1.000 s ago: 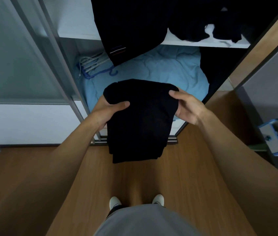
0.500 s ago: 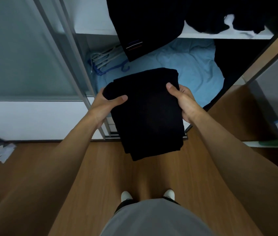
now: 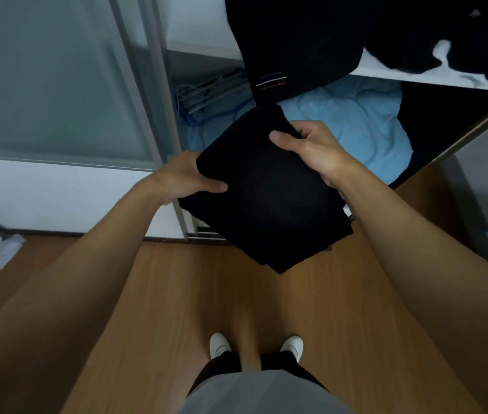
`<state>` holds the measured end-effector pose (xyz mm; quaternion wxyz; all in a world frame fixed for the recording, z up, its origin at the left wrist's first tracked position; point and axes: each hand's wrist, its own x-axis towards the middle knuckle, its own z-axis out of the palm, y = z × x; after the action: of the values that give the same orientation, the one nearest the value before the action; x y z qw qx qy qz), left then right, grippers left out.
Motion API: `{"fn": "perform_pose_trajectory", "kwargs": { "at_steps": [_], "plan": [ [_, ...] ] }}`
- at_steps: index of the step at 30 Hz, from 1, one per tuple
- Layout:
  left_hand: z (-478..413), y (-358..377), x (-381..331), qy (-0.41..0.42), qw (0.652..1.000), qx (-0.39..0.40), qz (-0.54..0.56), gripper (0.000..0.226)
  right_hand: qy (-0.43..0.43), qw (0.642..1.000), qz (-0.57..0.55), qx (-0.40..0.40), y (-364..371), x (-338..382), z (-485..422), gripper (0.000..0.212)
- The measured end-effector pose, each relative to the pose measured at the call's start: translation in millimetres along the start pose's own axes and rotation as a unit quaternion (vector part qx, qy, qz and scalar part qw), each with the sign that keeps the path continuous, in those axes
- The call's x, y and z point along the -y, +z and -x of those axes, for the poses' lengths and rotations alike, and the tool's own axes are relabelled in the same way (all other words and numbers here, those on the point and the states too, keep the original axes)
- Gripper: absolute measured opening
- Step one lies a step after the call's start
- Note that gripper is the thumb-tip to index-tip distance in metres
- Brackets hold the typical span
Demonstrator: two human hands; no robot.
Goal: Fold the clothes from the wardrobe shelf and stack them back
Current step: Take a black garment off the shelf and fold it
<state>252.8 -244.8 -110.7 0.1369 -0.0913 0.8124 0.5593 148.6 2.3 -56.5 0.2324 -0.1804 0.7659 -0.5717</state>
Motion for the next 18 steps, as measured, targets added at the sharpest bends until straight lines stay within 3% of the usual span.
{"fn": "perform_pose_trajectory", "kwargs": {
  "at_steps": [3, 5, 7, 9, 11, 12, 16, 18],
  "plan": [
    [-5.0, 3.4, 4.7, 0.019, 0.996, -0.086, 0.016, 0.034, -0.059, 0.988, 0.025, -0.142, 11.5, 10.0, -5.0, 0.022],
    [-8.0, 3.6, -2.3, 0.041, 0.992, -0.119, 0.004, 0.031, -0.111, 0.955, 0.034, -0.272, 13.4, 14.2, -0.8, 0.014],
    [-9.5, 4.3, -11.3, 0.073, 0.987, -0.143, -0.010, 0.032, -0.077, 0.947, -0.004, -0.312, 10.8, 8.0, 5.7, 0.012],
    [-7.6, 4.2, -20.2, 0.106, 0.979, -0.168, -0.037, 0.035, 0.107, 0.969, -0.105, -0.196, 12.3, -3.5, 13.8, 0.035],
    [-4.6, 3.9, -26.7, 0.136, 0.972, -0.179, -0.066, 0.035, 0.287, 0.927, -0.237, -0.040, 11.7, -18.9, 19.2, 0.080],
    [-2.6, 4.6, -30.0, 0.147, 0.969, -0.179, -0.081, 0.032, 0.324, 0.893, -0.313, -0.008, 9.5, -27.5, 19.7, 0.094],
    [4.9, 13.9, -42.4, 0.195, 0.952, -0.161, -0.172, 0.029, 0.299, 0.760, -0.577, -0.002, 5.6, -36.3, 20.5, 0.114],
    [11.4, 19.2, -52.4, 0.232, 0.937, -0.124, -0.228, 0.024, 0.241, 0.740, -0.627, 0.046, 3.7, -34.0, 22.8, 0.110]
  ]
}}
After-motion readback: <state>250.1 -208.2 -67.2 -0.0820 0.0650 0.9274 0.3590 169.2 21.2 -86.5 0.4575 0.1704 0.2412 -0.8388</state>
